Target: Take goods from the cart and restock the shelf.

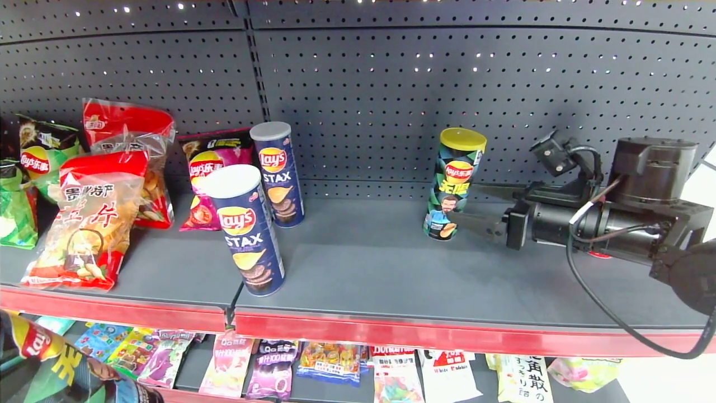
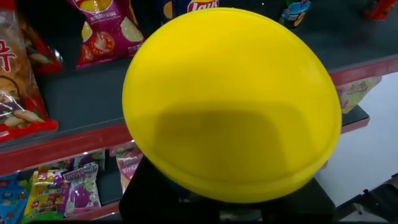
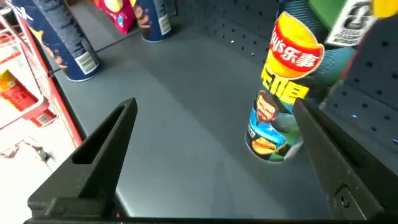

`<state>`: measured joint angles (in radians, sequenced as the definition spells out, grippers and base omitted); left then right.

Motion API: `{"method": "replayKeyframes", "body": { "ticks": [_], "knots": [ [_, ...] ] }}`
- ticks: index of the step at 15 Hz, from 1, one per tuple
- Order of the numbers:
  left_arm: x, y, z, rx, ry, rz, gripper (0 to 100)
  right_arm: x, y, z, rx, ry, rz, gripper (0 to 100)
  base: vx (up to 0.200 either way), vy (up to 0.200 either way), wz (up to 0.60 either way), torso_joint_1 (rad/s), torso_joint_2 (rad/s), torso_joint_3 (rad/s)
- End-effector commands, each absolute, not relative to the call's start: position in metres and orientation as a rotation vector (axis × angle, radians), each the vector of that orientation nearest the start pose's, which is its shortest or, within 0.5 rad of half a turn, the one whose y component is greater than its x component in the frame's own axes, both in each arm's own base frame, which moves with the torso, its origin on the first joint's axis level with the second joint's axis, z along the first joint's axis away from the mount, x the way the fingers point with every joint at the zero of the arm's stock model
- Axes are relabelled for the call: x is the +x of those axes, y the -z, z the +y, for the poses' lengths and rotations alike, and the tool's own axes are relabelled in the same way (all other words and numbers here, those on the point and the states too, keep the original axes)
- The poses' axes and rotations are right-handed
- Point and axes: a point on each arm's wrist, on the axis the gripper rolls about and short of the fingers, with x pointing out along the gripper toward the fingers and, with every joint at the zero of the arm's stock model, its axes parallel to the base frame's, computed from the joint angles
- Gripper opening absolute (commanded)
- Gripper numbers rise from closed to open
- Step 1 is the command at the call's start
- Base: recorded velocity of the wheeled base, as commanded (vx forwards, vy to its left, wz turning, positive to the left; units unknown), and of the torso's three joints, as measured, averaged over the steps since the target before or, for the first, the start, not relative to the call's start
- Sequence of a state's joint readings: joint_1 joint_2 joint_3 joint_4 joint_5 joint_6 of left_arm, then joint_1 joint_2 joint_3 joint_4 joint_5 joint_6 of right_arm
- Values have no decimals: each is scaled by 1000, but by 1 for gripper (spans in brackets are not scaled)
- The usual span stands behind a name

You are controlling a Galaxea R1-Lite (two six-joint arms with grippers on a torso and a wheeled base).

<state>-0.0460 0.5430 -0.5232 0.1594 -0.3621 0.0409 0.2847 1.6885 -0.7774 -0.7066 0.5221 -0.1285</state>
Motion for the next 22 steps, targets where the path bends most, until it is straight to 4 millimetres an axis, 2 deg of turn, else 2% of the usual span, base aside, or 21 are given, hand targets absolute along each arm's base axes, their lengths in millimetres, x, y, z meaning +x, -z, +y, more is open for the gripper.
{"method": "replayKeyframes", "body": {
  "ticks": [1, 2, 3, 8, 16, 22],
  "knots": [
    [19, -209, -9, 10, 410, 173, 0, 297, -178, 98, -99, -819, 174, 100, 0, 0, 0, 0, 0, 0],
    [19, -209, -9, 10, 410, 173, 0, 297, -178, 98, -99, -819, 174, 100, 0, 0, 0, 0, 0, 0],
    [20, -208, -9, 10, 412, 184, 0, 307, -179, 98, -105, -813, 164, 100, 0, 0, 0, 0, 0, 0],
    [21, -207, -9, 10, 414, 185, 0, 327, -170, 93, -143, -784, 163, 100, 0, 0, 0, 0, 0, 0],
    [22, -205, -9, 5, 415, 201, 0, 315, -171, 88, -146, -761, 175, 100, 0, 0, 0, 0, 0, 0],
    [22, -205, -9, 5, 415, 201, 0, 308, -171, 83, -162, -649, 195, 100, 0, 0, 0, 0, 0, 0]
  ]
}}
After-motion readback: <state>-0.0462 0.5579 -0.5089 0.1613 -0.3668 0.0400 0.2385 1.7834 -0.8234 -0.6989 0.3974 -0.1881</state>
